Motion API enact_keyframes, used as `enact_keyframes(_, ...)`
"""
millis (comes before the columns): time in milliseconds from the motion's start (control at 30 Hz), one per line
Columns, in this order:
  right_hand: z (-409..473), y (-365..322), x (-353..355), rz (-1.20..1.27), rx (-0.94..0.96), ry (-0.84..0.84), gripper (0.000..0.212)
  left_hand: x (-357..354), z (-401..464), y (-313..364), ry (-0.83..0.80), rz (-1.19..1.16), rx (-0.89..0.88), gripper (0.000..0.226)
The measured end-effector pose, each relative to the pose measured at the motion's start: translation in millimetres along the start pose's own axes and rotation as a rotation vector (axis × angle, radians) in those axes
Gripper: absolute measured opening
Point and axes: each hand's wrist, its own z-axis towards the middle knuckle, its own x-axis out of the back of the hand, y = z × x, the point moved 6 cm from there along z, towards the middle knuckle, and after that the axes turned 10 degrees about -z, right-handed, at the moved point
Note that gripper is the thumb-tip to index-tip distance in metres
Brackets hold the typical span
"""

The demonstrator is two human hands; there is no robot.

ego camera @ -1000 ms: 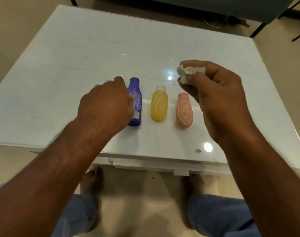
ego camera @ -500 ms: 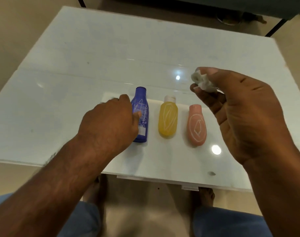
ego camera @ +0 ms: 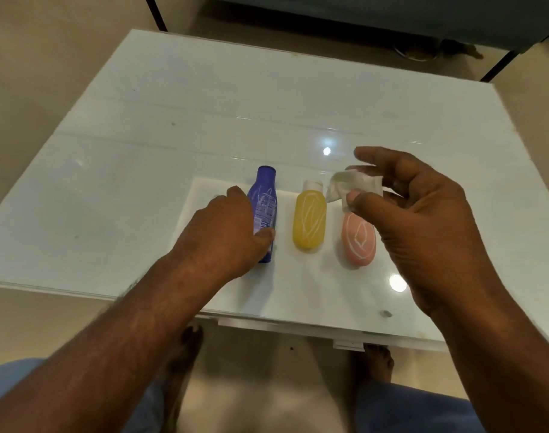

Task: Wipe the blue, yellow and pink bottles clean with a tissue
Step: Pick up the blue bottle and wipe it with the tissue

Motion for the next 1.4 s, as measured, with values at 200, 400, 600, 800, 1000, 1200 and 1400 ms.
enact_keyframes(200,0,5,-2,-0.095,0.061,-0.001,0.014,2,-14,3,-0.095,-0.621,0.074,0.016)
enact_keyframes(400,3,8,-8,-0.201,0.194,0.061,0.018,-9,-31,32,-0.327,-1.104,0.093,0.012)
enact_keyframes(600,-9,-7,-21,-0.35,0.433,0.08,0.033,-11,-28,48,-0.283,-1.338,0.12,0.015)
enact_keyframes(800,-20,-14,-33,-0.556,0.662,0.118,0.029,-11,-32,47,-0.16,-1.187,0.099,0.062)
enact_keyframes(1000,-2,-3,-7,-0.364,0.409,0.172,0.041,-12,-38,56,-0.209,-1.109,0.044,0.07)
enact_keyframes(1200,-26,-20,-38,-0.444,0.628,0.058,0.029,-7,-41,51,-0.113,-1.151,0.034,0.072)
enact_keyframes(1400,1,-7,-4,-0.387,0.434,0.215,0.019,-9,-42,53,-0.18,-1.118,0.019,0.069)
